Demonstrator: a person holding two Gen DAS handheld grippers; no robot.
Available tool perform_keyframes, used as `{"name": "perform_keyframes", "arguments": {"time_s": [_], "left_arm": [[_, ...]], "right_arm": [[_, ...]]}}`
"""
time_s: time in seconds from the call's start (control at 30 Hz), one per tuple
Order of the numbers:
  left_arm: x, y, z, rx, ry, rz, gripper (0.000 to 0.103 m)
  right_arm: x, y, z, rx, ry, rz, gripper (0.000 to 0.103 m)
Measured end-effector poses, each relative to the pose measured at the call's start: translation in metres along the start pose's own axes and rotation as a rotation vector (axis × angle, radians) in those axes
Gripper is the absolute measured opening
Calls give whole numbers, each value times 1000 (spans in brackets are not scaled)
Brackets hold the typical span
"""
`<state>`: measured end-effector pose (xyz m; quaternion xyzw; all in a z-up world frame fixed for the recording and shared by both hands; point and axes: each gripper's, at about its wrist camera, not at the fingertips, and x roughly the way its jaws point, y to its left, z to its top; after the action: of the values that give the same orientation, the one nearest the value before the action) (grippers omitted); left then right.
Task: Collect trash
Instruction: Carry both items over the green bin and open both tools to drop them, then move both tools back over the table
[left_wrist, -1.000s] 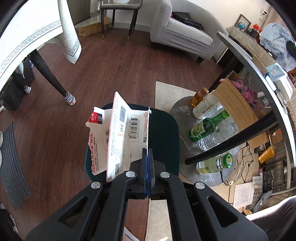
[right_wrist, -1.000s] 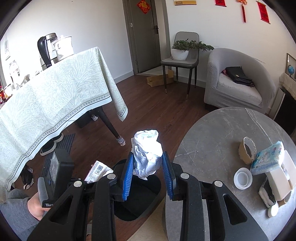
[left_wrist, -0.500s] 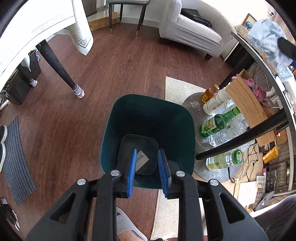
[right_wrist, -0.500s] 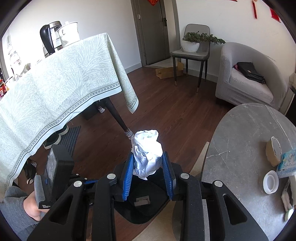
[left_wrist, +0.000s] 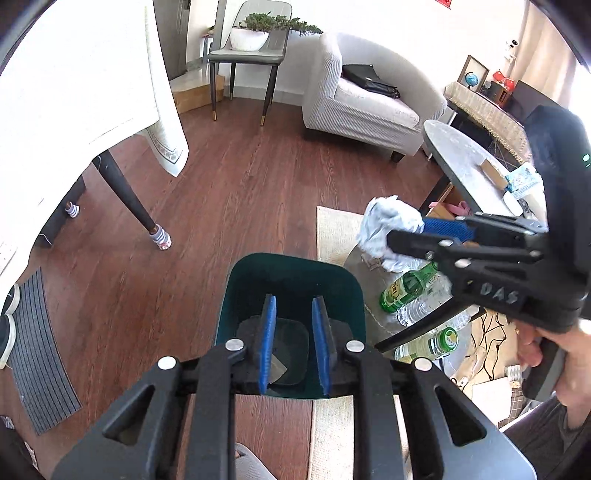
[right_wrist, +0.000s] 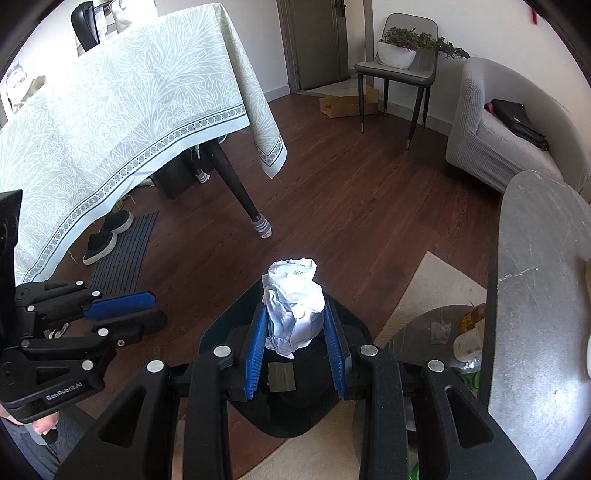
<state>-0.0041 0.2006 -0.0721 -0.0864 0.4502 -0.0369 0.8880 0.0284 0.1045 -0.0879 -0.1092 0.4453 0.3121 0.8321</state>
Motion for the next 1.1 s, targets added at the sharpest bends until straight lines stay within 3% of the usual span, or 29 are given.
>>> {"name": "perform_keyframes", "arguments": {"time_s": [0.13,0.53,0.6,0.67,0.7,0.9,1.1], "left_arm": [[-14,-3,8,3,-29,-10,14],[-45,-10,31,-2,-105,-26,14],[-49,-12,32,2,-119,-26,22],[-52,-13,34,6,-132,-25,34],[-54,-14,35,6,-140,-22,34],[-59,-19,41,-2,-163,-31,34],[-71,-28,49,17,-206,-20,34]], "right_arm": [[21,5,-7,-11,44,5,31],[69,10,-37,-69,219,-26,33],[72,10,-41,-61,247,-9,39],[72,10,-44,-66,258,-19,56],[72,11,-45,-72,262,-21,58],[63,10,-48,-88,258,-20,58],[39,9,-43,-80,192,17,58]]}}
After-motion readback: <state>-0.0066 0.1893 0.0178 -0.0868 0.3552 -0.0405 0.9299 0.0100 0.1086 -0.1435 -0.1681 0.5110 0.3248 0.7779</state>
